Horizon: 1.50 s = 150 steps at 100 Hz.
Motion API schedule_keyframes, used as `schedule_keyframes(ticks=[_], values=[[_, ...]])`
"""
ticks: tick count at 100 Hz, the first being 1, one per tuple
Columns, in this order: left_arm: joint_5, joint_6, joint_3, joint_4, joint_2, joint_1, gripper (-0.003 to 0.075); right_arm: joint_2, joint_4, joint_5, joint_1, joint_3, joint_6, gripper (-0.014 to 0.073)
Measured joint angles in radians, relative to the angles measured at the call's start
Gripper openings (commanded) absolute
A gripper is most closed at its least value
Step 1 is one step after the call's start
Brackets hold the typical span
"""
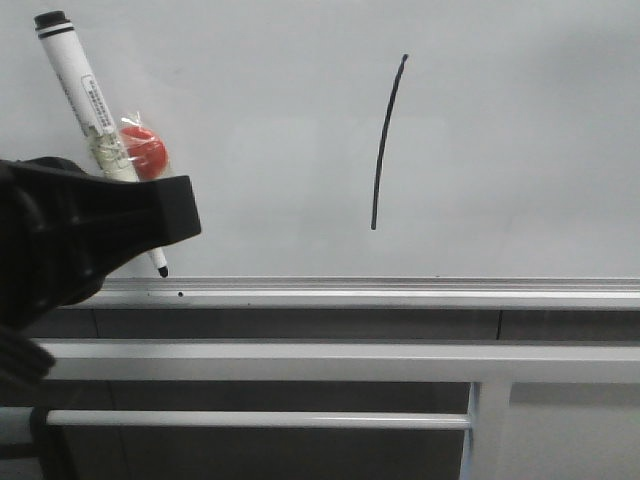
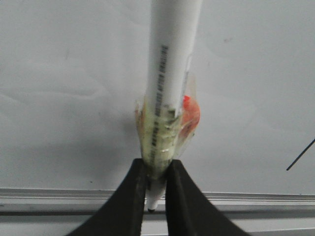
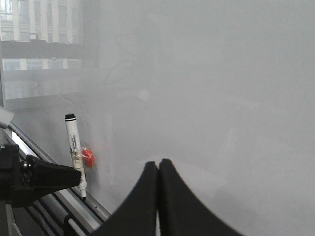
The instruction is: Write number 1 on whiteboard
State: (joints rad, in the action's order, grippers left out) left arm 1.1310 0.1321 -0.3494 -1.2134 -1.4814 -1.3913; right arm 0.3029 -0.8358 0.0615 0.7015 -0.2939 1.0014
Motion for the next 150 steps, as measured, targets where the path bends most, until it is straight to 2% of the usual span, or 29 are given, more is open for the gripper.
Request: schedule_keyframes(ticks=[26,57,92,101,116,121,150], values=[[-0.024,-0.015,0.000,0.011,0.000,0.000,-0.0020,0.000,0.000,0.002,0.000,0.000,0.000,-0.0064],[-0.076,-0.052,-0.013,0.088,0.000,0.076,-0.0020,0.000,0.000,0.002,0.000,0.000,0.000,-0.0064],[-0.098,-0.054,-0.017,0.115,0.000,0.080,-0.0018,0.000,0.000,0.004,0.000,0.000,0.000,-0.0064],[-0.098,-0.054,-0.017,0.130,0.000,0.080,0.0050,0.000,0.000,0.004,0.000,0.000,0.000,-0.0064],[-0.078,-0.054,-0.017,0.154,0.000,0.080,0.0331,0.000,0.000,0.004,0.000,0.000,0.000,-0.0064],[-0.070,-0.054,-0.017,0.156,0.000,0.080,0.0382,0.000,0.000,0.004,0.000,0.000,0.000,-0.0064],[-0.046,-0.054,-0.019,0.102,0.000,0.080,0.0395,0.000,0.000,0.006,0.000,0.000,0.000,-0.0064]])
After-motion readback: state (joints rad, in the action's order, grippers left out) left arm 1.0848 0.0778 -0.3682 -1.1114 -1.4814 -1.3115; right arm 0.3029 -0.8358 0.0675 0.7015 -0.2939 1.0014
